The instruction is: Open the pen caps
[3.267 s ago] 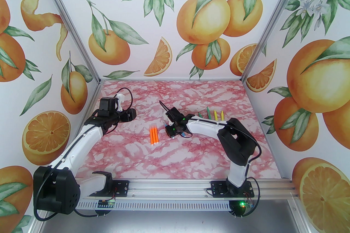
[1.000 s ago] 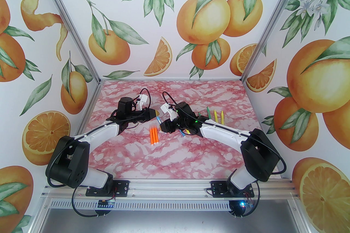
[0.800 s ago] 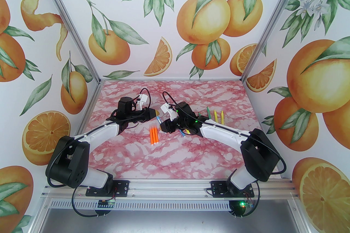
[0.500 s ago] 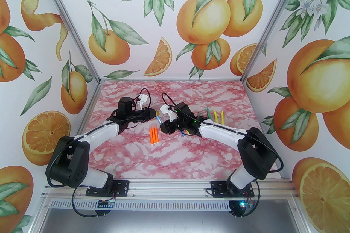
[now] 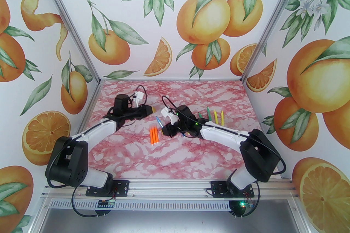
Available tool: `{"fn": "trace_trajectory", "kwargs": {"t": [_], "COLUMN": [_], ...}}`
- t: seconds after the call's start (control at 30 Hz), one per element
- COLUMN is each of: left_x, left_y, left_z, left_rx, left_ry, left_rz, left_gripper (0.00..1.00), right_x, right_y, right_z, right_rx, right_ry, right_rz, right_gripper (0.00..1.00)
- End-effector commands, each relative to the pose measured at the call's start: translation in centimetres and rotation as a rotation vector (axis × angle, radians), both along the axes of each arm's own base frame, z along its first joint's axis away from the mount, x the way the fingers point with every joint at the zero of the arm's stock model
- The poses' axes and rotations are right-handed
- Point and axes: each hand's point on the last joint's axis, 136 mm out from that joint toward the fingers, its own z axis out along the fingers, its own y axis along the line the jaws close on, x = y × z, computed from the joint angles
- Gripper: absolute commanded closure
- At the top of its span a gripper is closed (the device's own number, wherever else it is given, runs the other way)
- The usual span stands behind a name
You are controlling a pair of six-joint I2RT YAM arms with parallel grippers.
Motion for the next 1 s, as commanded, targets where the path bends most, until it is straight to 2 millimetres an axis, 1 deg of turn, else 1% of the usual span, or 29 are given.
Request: {"fn": "trace_trajectory", "kwargs": {"t": [0.0, 0.07, 0.13, 0.17, 0.2, 0.27, 0.33, 0.43, 0.6, 0.63, 0.67, 0.7, 0.8, 0.97], "left_x": [1.4, 1.6, 1.5, 1.5, 1.3, 0.7, -0.1, -1.3, -2.1, -2.4, -2.7, -2.8, -3.4, -4.8], "left_y": [2.0, 2.8, 3.4, 3.8, 4.4, 6.3, 8.0, 10.4, 11.5, 12.0, 12.1, 12.1, 12.6, 13.3], "left_z": [2.5, 2.6, 2.4, 2.0, 1.1, -0.9, -2.2, -3.9, -4.9, -5.4, -6.2, -6.5, -7.7, -9.7], "left_rx": [-0.001, 0.000, 0.028, 0.081, 0.152, 0.325, 0.451, 0.614, 0.693, 0.726, 0.755, 0.769, 0.843, 0.919], "left_ry": [-0.077, -0.078, -0.077, -0.078, -0.053, -0.010, 0.021, 0.074, 0.112, 0.136, 0.169, 0.181, 0.228, 0.308], "left_rz": [0.050, 0.064, 0.068, 0.077, 0.090, 0.129, 0.155, 0.179, 0.182, 0.185, 0.163, 0.156, 0.145, 0.147], "left_gripper": [1.00, 1.00, 1.00, 1.00, 1.00, 1.00, 1.00, 1.00, 1.00, 1.00, 1.00, 1.00, 1.00, 1.00], "right_x": [-2.1, -2.3, -1.8, -1.3, -0.7, 0.8, 2.4, 3.8, 4.6, 5.0, 5.5, 5.7, 5.9, 5.9], "right_y": [-1.9, -2.4, -3.0, -3.3, -3.6, -4.4, -5.2, -6.1, -6.3, -6.2, -6.7, -7.0, -7.6, -7.6], "right_z": [-1.3, -1.4, -1.4, -1.5, -1.6, -2.0, -2.7, -4.1, -5.1, -5.6, -6.2, -6.4, -6.9, -7.8], "right_rx": [-0.066, -0.074, -0.095, -0.111, -0.133, -0.194, -0.264, -0.371, -0.418, -0.438, -0.475, -0.498, -0.537, -0.559], "right_ry": [0.016, 0.006, -0.013, -0.020, -0.028, -0.046, -0.054, -0.054, -0.045, -0.033, -0.033, -0.039, -0.043, -0.026], "right_rz": [0.025, 0.020, -0.015, -0.037, -0.064, -0.133, -0.198, -0.246, -0.269, -0.280, -0.308, -0.321, -0.335, -0.327], "right_gripper": [1.00, 1.00, 1.00, 1.00, 1.00, 1.00, 1.00, 1.00, 1.00, 1.00, 1.00, 1.00, 1.00, 0.98]}}
